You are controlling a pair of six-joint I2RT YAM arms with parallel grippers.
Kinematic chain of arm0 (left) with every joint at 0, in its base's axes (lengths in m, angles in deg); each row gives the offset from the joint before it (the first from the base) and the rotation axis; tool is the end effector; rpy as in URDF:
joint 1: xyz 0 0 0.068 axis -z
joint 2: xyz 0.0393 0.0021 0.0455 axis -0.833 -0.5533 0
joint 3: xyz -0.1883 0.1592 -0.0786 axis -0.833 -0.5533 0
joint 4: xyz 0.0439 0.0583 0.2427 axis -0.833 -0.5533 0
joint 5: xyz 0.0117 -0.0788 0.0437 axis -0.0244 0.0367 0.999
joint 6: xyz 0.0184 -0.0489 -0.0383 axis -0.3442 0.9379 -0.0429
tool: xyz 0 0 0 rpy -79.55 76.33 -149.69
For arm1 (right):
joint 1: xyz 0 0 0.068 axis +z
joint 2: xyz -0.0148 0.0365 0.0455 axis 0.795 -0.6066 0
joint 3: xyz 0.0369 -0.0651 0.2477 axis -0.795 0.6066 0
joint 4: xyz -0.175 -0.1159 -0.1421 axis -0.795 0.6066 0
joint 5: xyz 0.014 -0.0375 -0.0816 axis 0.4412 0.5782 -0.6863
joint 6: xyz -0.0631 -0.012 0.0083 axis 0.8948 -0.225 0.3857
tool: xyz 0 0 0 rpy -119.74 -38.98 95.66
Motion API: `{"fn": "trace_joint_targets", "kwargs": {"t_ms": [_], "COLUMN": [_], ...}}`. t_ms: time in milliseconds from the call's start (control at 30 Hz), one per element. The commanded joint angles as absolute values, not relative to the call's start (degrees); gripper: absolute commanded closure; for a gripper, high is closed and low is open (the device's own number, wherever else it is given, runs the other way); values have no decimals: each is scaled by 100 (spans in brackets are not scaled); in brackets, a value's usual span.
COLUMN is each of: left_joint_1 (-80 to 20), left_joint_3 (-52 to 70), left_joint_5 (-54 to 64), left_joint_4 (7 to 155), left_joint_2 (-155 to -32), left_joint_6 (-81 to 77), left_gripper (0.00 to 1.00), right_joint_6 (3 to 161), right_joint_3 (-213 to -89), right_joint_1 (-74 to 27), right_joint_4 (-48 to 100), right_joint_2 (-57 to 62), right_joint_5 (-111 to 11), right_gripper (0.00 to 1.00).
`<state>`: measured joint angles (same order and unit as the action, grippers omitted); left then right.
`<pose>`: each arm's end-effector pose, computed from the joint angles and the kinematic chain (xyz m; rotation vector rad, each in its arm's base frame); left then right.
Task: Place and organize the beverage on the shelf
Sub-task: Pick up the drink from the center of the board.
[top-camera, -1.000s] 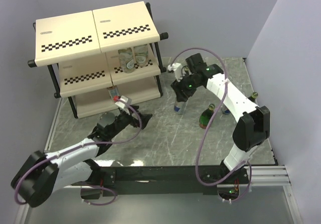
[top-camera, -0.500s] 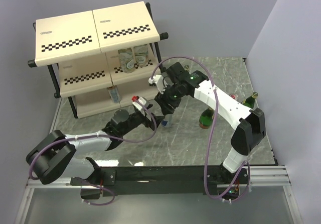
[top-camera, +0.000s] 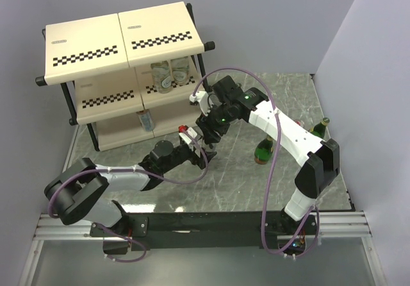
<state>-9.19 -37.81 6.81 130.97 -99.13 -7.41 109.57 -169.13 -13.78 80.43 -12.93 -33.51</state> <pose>0.1910 -0.2148 0.1915 0.6729 1.5542 -0.8082 0.2593 0.2360 0.3102 -1.4168 2.1527 0.6692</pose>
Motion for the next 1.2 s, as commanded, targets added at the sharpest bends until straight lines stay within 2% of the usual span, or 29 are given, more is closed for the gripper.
{"fn": "trace_joint_targets", "kwargs": {"t_ms": [0,200,333,433,467,500,533,600,633,667,800,900,1167], "left_joint_1": [-868,-807,-798,-772,-763,-763,-763,-763,-754,-754,-754,-754,-754], "left_joint_3": [-3455,-3261,-3182,-3147,-3147,-3129,-3112,-3059,-3050,-3076,-3366,-3691,-4148], "left_joint_5": [806,903,824,824,841,850,859,859,868,894,1069,1158,1307], "left_joint_4": [13282,12948,12737,12622,12605,12570,12517,12447,12429,12446,12850,13219,13369], "left_joint_2": [-9974,-10036,-10071,-10071,-10071,-10080,-10080,-10097,-10089,-10089,-9931,-9825,-9527], "left_joint_6": [-921,-1052,-1061,-1070,-1062,-1079,-1088,-1088,-1079,-1053,-860,-701,-490], "left_gripper": [5,19,38,38,41,51,73,88,100,100,100,100,100], "right_joint_6": [10838,10811,10767,10759,10750,10750,10750,10741,10767,10759,10680,10609,10530], "right_joint_3": [-17259,-17250,-17285,-17303,-17294,-17302,-17294,-17294,-17285,-17276,-17241,-17232,-17206], "right_joint_1": [-1319,-1319,-1310,-1319,-1319,-1319,-1319,-1319,-1319,-1319,-1328,-1337,-1442], "right_joint_4": [7959,7941,7897,7862,7844,7827,7835,7836,7844,7818,7695,7625,7528], "right_joint_2": [-1090,-1134,-1152,-1143,-1143,-1143,-1134,-1152,-1134,-1125,-1055,-1020,-950], "right_joint_5": [-3091,-3029,-3064,-3170,-3187,-3187,-3161,-3100,-3030,-2994,-2959,-2924,-2704], "right_gripper": [100,100,100,100,100,100,100,100,100,84,48,38,31]}}
